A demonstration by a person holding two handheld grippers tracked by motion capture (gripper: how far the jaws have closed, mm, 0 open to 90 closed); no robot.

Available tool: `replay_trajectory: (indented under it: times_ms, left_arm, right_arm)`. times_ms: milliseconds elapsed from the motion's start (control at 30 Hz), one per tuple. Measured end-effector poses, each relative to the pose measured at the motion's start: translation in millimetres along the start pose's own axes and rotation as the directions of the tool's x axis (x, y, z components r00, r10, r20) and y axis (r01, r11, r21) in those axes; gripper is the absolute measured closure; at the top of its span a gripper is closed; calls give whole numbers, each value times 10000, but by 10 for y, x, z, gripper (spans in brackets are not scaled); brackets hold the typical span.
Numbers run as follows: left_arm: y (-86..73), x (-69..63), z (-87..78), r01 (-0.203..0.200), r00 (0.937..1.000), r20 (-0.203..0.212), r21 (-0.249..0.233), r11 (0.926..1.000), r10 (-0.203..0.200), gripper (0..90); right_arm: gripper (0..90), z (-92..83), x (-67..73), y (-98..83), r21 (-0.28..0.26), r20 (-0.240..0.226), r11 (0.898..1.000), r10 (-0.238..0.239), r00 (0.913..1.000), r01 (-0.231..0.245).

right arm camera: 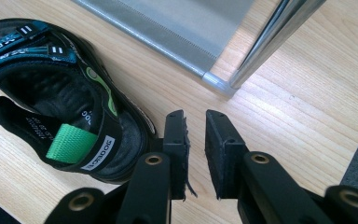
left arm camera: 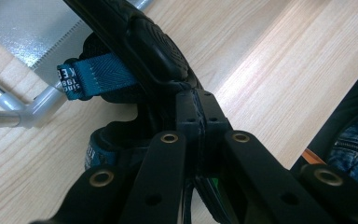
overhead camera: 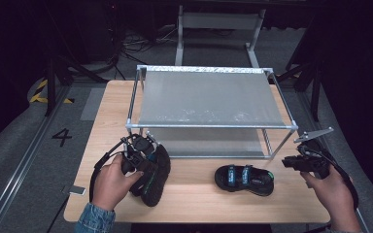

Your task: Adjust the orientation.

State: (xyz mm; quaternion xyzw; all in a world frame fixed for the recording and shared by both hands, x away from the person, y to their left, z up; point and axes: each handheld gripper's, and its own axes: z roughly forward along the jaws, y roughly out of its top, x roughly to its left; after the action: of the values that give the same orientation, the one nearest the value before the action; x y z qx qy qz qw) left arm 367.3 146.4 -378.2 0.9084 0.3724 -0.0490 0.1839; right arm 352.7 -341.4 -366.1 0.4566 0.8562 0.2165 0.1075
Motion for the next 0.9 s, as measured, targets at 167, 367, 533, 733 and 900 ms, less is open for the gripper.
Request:
replay_trajectory:
  times_ms: [167,367,533,733,900]
  left_arm:
    - [48,-86,24,-297,9991,299,-74,9995,299,895]
    - [133,-223,70,-547,9981,289,75,9985,544,895]
    - [197,-325,116,-733,9969,307,112,9972,729,895]
    - [286,-494,206,-1087,9940,138,362,9934,1083,894]
    - [338,-662,187,-1428,9895,262,342,9892,1420,859]
  right_arm:
    - [786,4,3,-2,-9,27,10000,-21,10000,21]
    - [782,-15,5,-28,-5,51,10000,-8,10000,8]
    - [777,-28,-4,-60,-3,67,10000,57,10000,-57]
    - [774,-48,-20,-91,-49,83,9999,150,9999,-150]
    - [766,-53,-23,-108,-51,86,9999,152,9998,-151]
